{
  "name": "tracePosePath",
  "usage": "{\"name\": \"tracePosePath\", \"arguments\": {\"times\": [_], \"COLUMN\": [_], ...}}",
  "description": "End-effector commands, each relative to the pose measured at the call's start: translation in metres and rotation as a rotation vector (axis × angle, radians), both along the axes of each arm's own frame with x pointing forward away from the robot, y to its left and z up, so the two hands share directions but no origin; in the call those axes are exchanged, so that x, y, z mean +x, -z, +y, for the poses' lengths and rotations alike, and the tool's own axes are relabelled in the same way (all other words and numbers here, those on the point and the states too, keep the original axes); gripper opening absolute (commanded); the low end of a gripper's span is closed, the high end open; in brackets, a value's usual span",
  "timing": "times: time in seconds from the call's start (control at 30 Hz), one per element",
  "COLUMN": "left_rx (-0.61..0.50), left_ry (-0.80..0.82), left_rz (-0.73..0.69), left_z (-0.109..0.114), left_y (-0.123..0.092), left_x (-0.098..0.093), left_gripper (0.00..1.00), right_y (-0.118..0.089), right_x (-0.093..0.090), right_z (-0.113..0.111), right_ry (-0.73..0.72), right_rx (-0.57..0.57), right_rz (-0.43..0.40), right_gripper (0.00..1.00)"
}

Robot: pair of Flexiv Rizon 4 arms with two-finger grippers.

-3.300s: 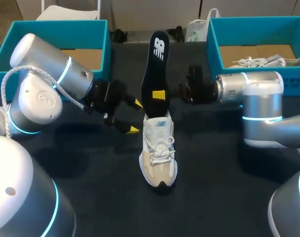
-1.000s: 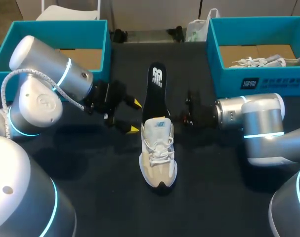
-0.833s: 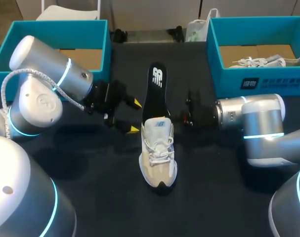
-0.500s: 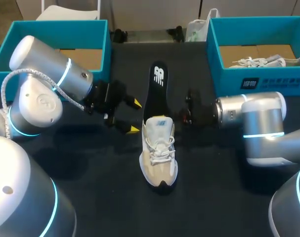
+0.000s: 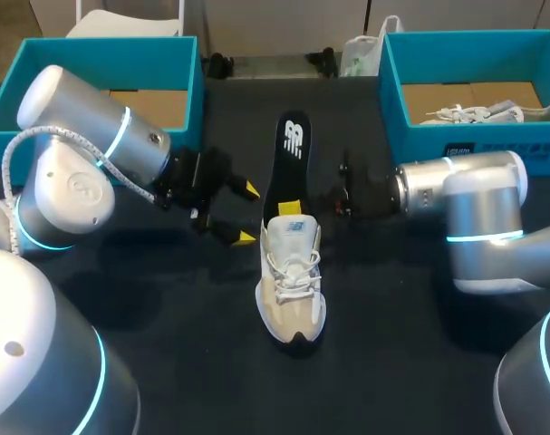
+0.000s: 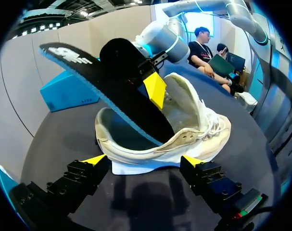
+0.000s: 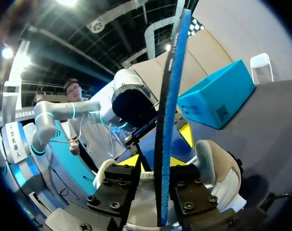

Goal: Take the shoe out of the shoebox, open the shoe tongue, remove and reinsert the insole, then place the shoe into the shoebox

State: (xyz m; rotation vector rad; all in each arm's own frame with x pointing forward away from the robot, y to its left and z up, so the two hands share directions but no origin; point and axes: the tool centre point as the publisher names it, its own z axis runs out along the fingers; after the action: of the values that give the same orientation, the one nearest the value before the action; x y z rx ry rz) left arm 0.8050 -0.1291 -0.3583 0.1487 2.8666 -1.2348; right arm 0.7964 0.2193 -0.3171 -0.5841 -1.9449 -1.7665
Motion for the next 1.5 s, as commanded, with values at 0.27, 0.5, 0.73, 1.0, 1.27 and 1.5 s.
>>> {"name": "tracePosePath", "arguments": {"times": [0.27,0.5,0.73,1.0,1.27,1.5], "left_rx": [0.004,0.004,0.004,0.004,0.004,0.004], "left_ry": [0.0,0.0,0.0,0.0,0.0,0.0], "left_rz": [0.0,0.0,0.0,0.0,0.0,0.0], "left_z": [-0.001,-0.001,-0.001,-0.001,-0.001,-0.001], "left_y": [0.0,0.0,0.0,0.0,0.0,0.0], "left_x": [0.0,0.0,0.0,0.0,0.0,0.0], "left_gripper": [1.0,1.0,1.0,1.0,1.0,1.0], "right_y": [0.007,0.022,0.029,0.013,-0.001,-0.005], "right_x": [0.002,-0.015,-0.023,-0.013,-0.001,0.014], "right_z": [-0.004,0.0,0.001,-0.006,-0.013,-0.014], "right_ry": [-0.045,-0.038,-0.033,-0.037,-0.056,-0.095], "right_rx": [-0.039,-0.046,-0.048,-0.079,-0.104,-0.12], "right_rz": [0.058,0.118,0.152,0.11,0.083,0.076], "right_gripper": [0.0,0.0,0.0,0.2,0.24,0.16]}}
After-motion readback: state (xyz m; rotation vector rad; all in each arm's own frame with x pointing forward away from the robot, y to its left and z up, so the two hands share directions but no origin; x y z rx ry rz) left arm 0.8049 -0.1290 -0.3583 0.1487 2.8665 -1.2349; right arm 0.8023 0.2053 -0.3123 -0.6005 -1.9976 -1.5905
